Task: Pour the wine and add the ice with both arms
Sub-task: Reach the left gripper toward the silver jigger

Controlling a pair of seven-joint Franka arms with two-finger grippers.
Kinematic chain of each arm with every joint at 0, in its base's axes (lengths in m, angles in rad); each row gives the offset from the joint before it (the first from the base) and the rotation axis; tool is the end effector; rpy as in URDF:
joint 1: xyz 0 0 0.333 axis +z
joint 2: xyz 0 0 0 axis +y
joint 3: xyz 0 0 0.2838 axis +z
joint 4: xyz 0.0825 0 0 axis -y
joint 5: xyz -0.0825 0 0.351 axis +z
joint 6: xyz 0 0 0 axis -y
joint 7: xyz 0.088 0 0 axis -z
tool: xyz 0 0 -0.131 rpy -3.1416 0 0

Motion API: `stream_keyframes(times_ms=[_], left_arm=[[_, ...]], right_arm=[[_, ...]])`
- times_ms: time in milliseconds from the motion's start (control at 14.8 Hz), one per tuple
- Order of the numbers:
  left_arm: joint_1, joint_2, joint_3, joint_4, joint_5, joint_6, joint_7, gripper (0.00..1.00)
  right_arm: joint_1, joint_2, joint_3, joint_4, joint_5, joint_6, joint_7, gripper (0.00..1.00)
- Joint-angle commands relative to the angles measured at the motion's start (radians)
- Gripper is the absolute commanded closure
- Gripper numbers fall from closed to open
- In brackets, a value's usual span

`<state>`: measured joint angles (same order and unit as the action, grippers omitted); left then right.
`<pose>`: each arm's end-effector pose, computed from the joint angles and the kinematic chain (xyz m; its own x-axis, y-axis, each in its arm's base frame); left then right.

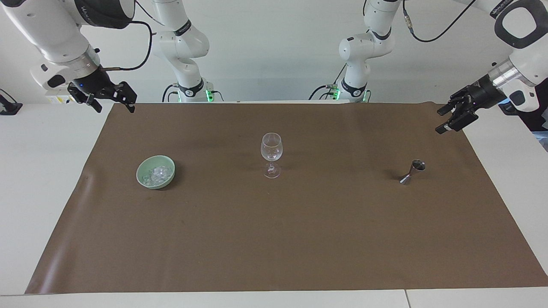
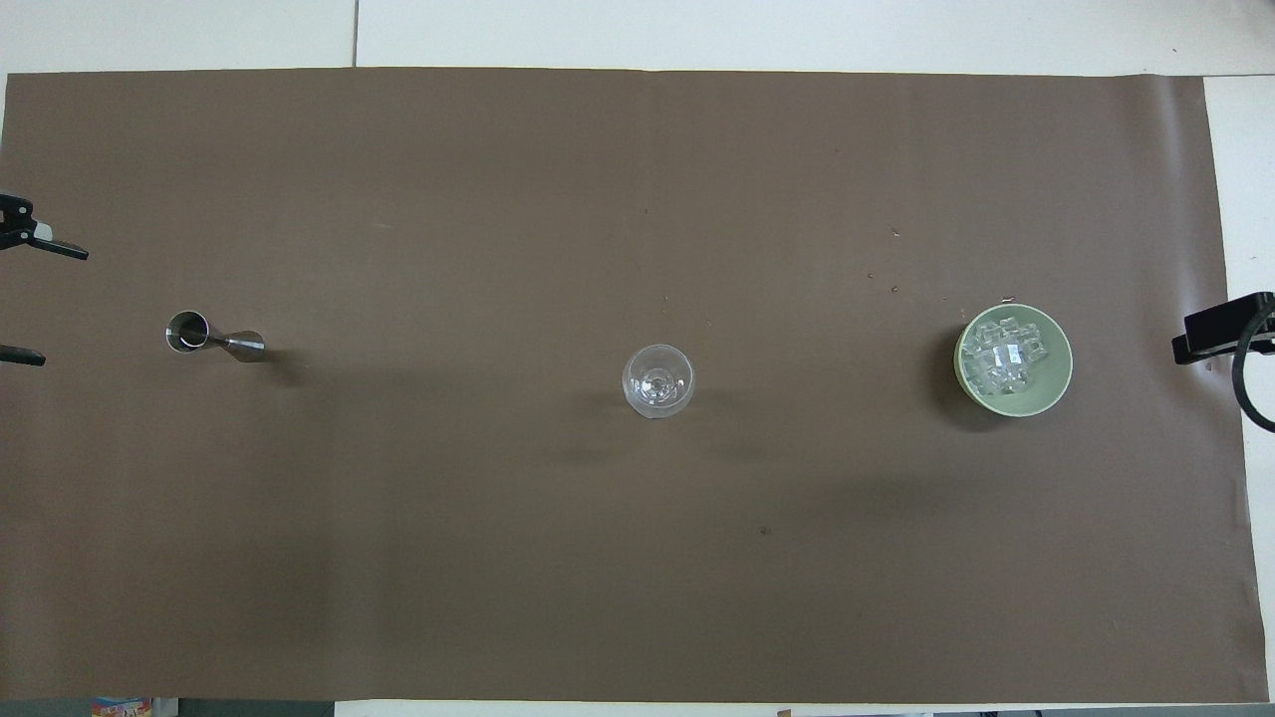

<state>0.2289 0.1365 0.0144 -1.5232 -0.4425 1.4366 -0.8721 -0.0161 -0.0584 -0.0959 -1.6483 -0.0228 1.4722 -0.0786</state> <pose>0.5343 0.0697 0.5202 0.4233 0.7809 -0.4593 0.8999 -0.4211 0.1135 0.4868 -0.0591 0.5564 0.9924 -0.0340 -0.1187 -0.0333 -0.9994 0.0079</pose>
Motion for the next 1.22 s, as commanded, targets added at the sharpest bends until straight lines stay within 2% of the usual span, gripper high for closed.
stream_keyframes(times_ms=[0, 406, 541, 812, 1015, 1150], left_arm=[[0.052, 0.093, 0.002, 0.023, -0.056, -0.009, -0.092, 0.00], [0.190, 0.207, 0.001, -0.024, -0.152, 0.042, -0.131, 0.00], [0.191, 0.225, 0.002, -0.067, -0.192, 0.080, -0.127, 0.00], [0.198, 0.224, -0.004, -0.193, -0.261, 0.191, -0.114, 0.00], [0.198, 0.172, -0.002, -0.365, -0.370, 0.333, 0.026, 0.00], [0.182, 0.163, -0.001, -0.415, -0.375, 0.402, 0.036, 0.00]], right_arm=[[-0.008, -0.009, 0.007, -0.008, 0.010, 0.013, -0.010, 0.00], [-0.008, -0.009, 0.007, -0.008, 0.010, 0.013, -0.010, 0.00], [-0.007, -0.009, 0.007, -0.008, 0.010, 0.013, -0.010, 0.00], [-0.007, -0.009, 0.007, -0.008, 0.010, 0.013, -0.010, 0.00], [-0.008, -0.009, 0.007, -0.008, 0.010, 0.013, -0.010, 0.00], [-0.007, -0.011, 0.007, -0.008, 0.010, 0.013, -0.010, 0.00]])
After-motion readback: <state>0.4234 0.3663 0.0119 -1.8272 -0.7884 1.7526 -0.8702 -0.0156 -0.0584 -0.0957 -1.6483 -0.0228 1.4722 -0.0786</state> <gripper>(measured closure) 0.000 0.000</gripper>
